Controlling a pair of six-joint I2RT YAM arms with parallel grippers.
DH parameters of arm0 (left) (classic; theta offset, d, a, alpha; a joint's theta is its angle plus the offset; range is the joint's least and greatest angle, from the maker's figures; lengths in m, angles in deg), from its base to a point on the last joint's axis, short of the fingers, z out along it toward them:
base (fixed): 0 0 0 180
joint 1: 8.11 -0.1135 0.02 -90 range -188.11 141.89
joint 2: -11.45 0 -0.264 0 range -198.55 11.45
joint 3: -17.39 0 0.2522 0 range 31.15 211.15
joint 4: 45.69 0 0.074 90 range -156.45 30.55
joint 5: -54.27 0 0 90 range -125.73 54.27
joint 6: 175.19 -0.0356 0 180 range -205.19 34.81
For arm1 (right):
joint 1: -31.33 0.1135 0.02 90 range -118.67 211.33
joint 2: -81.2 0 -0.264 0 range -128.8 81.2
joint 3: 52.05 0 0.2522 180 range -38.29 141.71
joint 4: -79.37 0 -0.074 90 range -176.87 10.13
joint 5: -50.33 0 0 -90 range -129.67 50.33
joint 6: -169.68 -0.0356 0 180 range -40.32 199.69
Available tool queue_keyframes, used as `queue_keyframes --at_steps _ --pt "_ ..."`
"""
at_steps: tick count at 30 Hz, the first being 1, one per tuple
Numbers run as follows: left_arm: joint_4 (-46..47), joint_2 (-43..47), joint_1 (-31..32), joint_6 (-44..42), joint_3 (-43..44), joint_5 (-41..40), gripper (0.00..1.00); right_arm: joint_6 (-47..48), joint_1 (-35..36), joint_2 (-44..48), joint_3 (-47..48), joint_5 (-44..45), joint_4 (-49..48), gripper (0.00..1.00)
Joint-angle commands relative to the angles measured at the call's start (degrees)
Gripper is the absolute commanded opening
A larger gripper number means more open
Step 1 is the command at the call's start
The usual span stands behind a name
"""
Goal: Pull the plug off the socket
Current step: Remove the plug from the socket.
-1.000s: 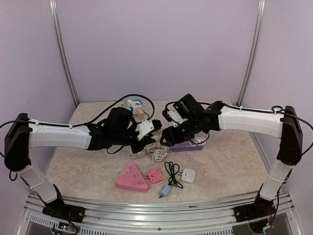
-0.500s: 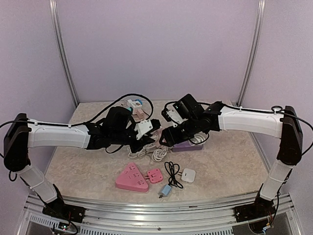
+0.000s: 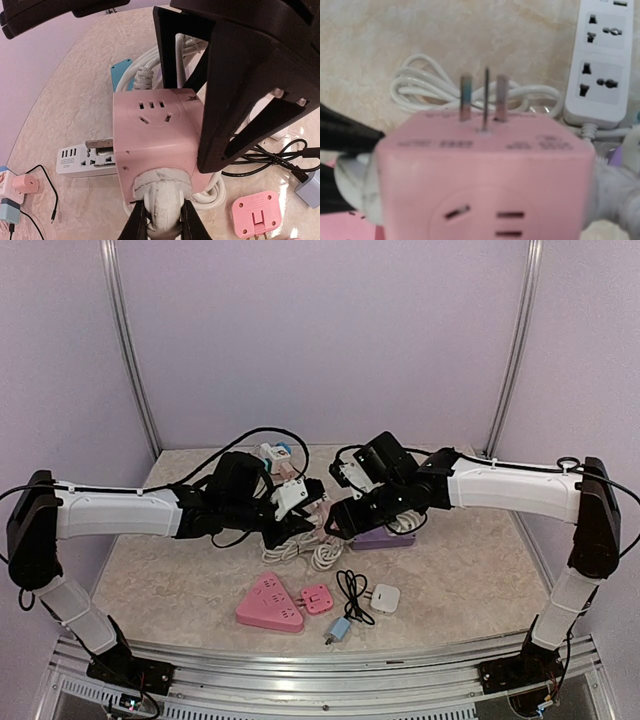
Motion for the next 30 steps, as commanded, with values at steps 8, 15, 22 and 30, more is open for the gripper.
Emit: queue_keyframes --at_steps 8,15,22,30 --pt "4.5 2.4 4.9 -2.1 -3.1 -9.5 0.00 -6.4 -0.7 1.5 -0.3 4.2 -3.0 0.00" --pt "4.7 2.0 5.5 -1.6 -2.9 -10.6 0.00 -7.8 -1.6 0.4 -0.3 6.1 -2.9 0.00" --pt "2.9 1.8 5.1 -1.8 -2.1 -9.1 0.00 -5.4 -1.8 1.0 -1.6 5.8 -4.0 0.00" --pt "-2.8 1.6 1.6 0.2 1.3 2.3 0.00 2.9 -1.9 3.9 -4.5 1.1 -6.0 0.00"
